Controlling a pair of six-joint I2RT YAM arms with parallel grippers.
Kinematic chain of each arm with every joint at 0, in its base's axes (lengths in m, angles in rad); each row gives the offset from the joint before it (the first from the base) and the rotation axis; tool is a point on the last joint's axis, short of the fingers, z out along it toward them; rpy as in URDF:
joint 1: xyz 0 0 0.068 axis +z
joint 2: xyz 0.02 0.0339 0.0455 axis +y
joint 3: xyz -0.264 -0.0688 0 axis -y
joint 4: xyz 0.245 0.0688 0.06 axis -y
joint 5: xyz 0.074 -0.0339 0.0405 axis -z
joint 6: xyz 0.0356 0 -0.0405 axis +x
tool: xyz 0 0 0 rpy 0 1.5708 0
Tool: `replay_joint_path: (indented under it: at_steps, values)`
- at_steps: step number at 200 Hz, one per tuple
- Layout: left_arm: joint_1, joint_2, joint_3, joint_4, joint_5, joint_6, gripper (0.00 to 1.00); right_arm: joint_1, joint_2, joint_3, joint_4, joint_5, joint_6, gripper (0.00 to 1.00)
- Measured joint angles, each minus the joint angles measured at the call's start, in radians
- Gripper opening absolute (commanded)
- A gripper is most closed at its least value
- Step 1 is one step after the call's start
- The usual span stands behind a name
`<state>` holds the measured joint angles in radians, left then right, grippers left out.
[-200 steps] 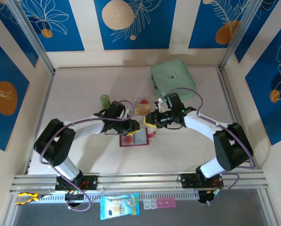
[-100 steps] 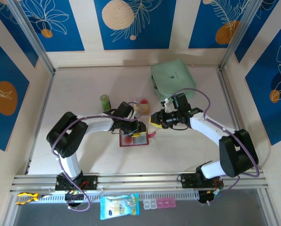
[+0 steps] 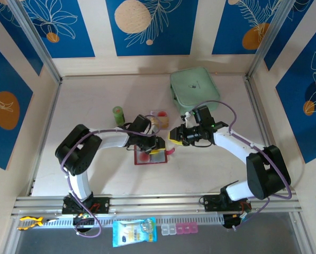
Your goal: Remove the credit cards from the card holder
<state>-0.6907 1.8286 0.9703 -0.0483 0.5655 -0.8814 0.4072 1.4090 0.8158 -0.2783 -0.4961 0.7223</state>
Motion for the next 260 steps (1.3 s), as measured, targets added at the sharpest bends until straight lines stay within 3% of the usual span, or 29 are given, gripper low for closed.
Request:
replay_joint_path:
  at_steps: [66, 133, 176, 260]
  values:
    - [0.023, -0.121, 0.007, -0.067, -0.061, 0.052, 0.43, 0.089, 0.047, 0.012, 0.000, 0.032, 0.008, 0.34]
    - [0.122, -0.322, -0.150, -0.086, -0.103, 0.073, 0.42, 0.200, 0.158, 0.106, -0.004, 0.086, 0.027, 0.32]
    - [0.161, -0.399, -0.251, -0.090, -0.118, 0.078, 0.33, 0.249, 0.233, 0.163, -0.011, 0.105, 0.034, 0.30]
    - [0.190, -0.399, -0.328, -0.088, -0.118, 0.080, 0.07, 0.301, 0.356, 0.217, -0.009, 0.128, 0.056, 0.27]
